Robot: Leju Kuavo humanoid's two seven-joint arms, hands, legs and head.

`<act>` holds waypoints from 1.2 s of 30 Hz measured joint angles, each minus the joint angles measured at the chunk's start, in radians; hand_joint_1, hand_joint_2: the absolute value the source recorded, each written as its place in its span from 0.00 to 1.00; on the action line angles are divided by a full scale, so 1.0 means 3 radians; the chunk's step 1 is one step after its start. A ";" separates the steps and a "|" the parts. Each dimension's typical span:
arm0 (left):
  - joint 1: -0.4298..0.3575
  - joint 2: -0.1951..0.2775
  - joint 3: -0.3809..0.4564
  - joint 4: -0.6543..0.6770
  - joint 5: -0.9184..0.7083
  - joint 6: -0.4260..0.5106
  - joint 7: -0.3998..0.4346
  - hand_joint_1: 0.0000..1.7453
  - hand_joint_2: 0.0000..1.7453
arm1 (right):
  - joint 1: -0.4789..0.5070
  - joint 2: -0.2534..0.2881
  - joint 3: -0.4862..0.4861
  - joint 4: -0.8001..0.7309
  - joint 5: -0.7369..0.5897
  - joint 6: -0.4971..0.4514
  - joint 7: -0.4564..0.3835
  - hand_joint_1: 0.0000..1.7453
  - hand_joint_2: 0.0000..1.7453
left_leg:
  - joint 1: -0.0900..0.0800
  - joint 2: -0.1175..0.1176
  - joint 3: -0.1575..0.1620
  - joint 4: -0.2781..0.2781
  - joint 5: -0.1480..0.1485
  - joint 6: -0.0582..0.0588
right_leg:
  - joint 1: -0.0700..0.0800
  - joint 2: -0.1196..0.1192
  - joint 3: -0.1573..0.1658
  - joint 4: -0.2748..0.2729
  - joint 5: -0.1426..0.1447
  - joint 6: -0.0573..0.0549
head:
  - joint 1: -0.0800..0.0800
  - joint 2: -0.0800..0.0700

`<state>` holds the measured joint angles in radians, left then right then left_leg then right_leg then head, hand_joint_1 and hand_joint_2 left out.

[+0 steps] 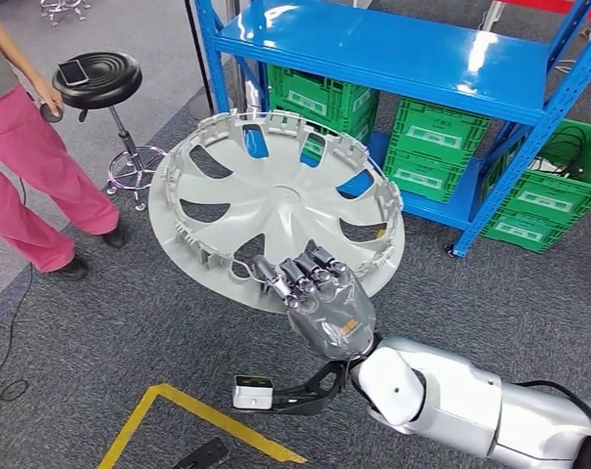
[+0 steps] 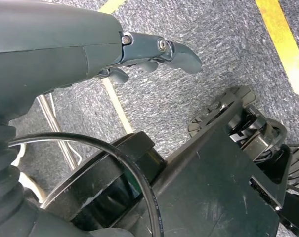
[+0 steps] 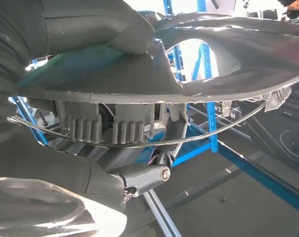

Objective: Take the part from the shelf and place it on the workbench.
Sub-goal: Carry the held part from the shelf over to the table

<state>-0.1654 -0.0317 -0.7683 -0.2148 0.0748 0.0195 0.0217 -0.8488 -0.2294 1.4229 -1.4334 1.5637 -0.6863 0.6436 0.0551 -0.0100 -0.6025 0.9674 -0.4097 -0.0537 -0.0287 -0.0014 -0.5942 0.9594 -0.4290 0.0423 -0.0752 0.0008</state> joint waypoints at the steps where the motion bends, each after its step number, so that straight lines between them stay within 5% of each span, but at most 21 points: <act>1: -0.0001 0.0002 0.0000 0.0000 -0.0002 0.0000 0.0000 0.00 1.00 | 0.0000 0.0000 0.0000 -0.0004 0.0000 0.0000 0.0000 1.00 1.00 | -0.0002 0.0000 -0.0003 0.0007 -0.0003 0.0008 | -0.0004 -0.0001 0.0000 -0.0002 0.0002 0.0005 | 0.0000 0.0000; 7: -0.0004 0.0022 0.0000 0.0000 -0.0011 -0.0001 0.0000 0.00 1.00 | 0.0010 0.0000 -0.0007 -0.0019 0.0000 0.0000 0.0000 1.00 1.00 | -0.0024 0.0001 -0.0012 0.0042 -0.0019 0.0084 | -0.0033 -0.0002 0.0008 -0.0008 0.0004 0.0068 | -0.0002 0.0000; 9: -0.0008 0.0014 0.0000 0.0000 -0.0014 -0.0001 -0.0001 0.00 1.00 | 0.0014 0.0000 -0.0021 -0.0032 -0.0001 0.0000 0.0000 1.00 1.00 | -0.0022 0.0014 0.0016 -0.0010 0.0010 0.0125 | -0.0038 -0.0001 -0.0031 0.0065 -0.0067 0.0080 | 0.0006 0.0000; 12: -0.0011 0.0006 0.0000 0.0000 -0.0017 -0.0001 -0.0003 0.00 1.00 | 0.0026 0.0000 -0.0031 -0.0040 0.0002 0.0000 0.0000 1.00 1.00 | -0.0022 0.0047 0.0033 -0.0042 0.0027 0.0159 | -0.0032 0.0004 -0.0298 0.0656 -0.0384 0.0077 | 0.0018 0.0000; 14: -0.0009 0.0007 0.0000 0.0000 -0.0019 -0.0001 -0.0003 0.00 1.00 | 0.0046 -0.0001 -0.0027 -0.0039 0.0002 0.0000 0.0000 1.00 1.00 | -0.0030 0.0072 0.0032 -0.0037 0.0022 0.0161 | -0.0031 0.0002 -0.0446 0.0979 -0.0476 0.0082 | 0.0021 0.0000; 15: -0.0009 0.0007 0.0000 0.0000 -0.0021 -0.0001 -0.0003 0.00 1.00 | 0.0053 -0.0002 -0.0026 -0.0039 0.0002 0.0000 0.0000 1.00 1.00 | -0.0031 0.0085 0.0033 -0.0031 0.0016 0.0156 | -0.0031 -0.0002 -0.0432 0.0954 -0.0429 0.0081 | 0.0022 0.0000; 19: -0.0007 -0.0001 0.0000 0.0000 -0.0032 -0.0001 -0.0003 0.00 1.00 | 0.0050 -0.0001 -0.0030 -0.0050 0.0001 0.0000 0.0000 1.00 1.00 | -0.0038 0.0143 0.0032 0.0023 -0.0026 0.0090 | 0.0006 -0.0163 -0.0018 0.0178 -0.0101 0.0039 | 0.0021 0.0000; 21: -0.0002 -0.0002 0.0000 0.0000 -0.0040 -0.0002 -0.0003 0.00 1.00 | 0.0048 -0.0001 -0.0031 -0.0057 0.0001 0.0000 0.0000 1.00 1.00 | -0.0046 0.0193 0.0031 0.0032 -0.0031 0.0052 | 0.0045 -0.0186 0.0026 0.0084 -0.0100 -0.0004 | 0.0017 0.0000; 24: -0.0006 -0.0003 0.0000 -0.0001 -0.0051 -0.0002 -0.0003 0.00 1.00 | 0.0047 -0.0001 -0.0031 -0.0060 -0.0001 0.0000 0.0000 1.00 1.00 | -0.0030 0.0225 0.0038 0.0070 -0.0098 0.0013 | 0.0040 -0.0093 0.0029 0.0047 -0.0068 -0.0078 | 0.0011 0.0000; 27: -0.0009 0.0005 0.0001 -0.0001 -0.0054 -0.0002 -0.0004 0.00 1.00 | 0.0045 -0.0001 -0.0028 -0.0060 -0.0001 0.0000 0.0000 1.00 1.00 | -0.0032 0.0092 -0.0179 0.0628 -0.0430 0.0019 | 0.0023 -0.0015 0.0043 0.0025 -0.0054 -0.0125 | -0.0006 0.0000; 29: -0.0020 0.0007 0.0002 -0.0001 -0.0052 -0.0003 -0.0005 0.00 1.00 | 0.0048 -0.0001 -0.0024 -0.0060 0.0001 0.0000 0.0000 1.00 1.00 | -0.0038 0.0060 -0.0324 0.0993 -0.0554 0.0020 | 0.0025 0.0047 0.0045 0.0029 -0.0055 -0.0128 | -0.0011 0.0000; 31: -0.0026 0.0008 0.0002 -0.0001 -0.0053 -0.0003 -0.0005 0.00 1.00 | 0.0049 0.0000 -0.0023 -0.0060 0.0000 0.0000 0.0000 1.00 1.00 | -0.0032 0.0050 -0.0262 0.0891 -0.0427 0.0014 | 0.0012 0.0126 0.0047 0.0048 -0.0064 -0.0114 | -0.0011 0.0000; 33: -0.0013 0.0006 0.0002 -0.0001 -0.0056 -0.0003 -0.0003 0.00 1.00 | 0.0047 0.0000 -0.0023 -0.0060 0.0000 0.0000 0.0000 1.00 1.00 | -0.0004 -0.0053 -0.0078 0.0497 -0.0225 -0.0022 | -0.0004 0.0212 0.0033 0.0105 -0.0094 -0.0067 | -0.0014 0.0000; 36: 0.0003 -0.0007 0.0003 -0.0001 -0.0056 -0.0004 -0.0005 0.00 1.00 | 0.0042 0.0007 -0.0029 -0.0061 0.0000 0.0001 0.0000 1.00 1.00 | 0.0012 -0.0207 0.0018 0.0266 -0.0234 -0.0014 | -0.0010 0.0304 -0.0067 0.0213 -0.0108 0.0006 | -0.0010 0.0000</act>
<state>-0.1646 -0.0338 -0.7675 -0.2152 0.0580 0.0181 0.0202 -0.8363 -0.2274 1.4143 -1.4517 1.5638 -0.6861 0.6436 0.0588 -0.0720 -0.5971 1.0473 -0.4800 -0.0580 -0.0317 0.0899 -0.6143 1.0234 -0.4614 0.0440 -0.0781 0.0009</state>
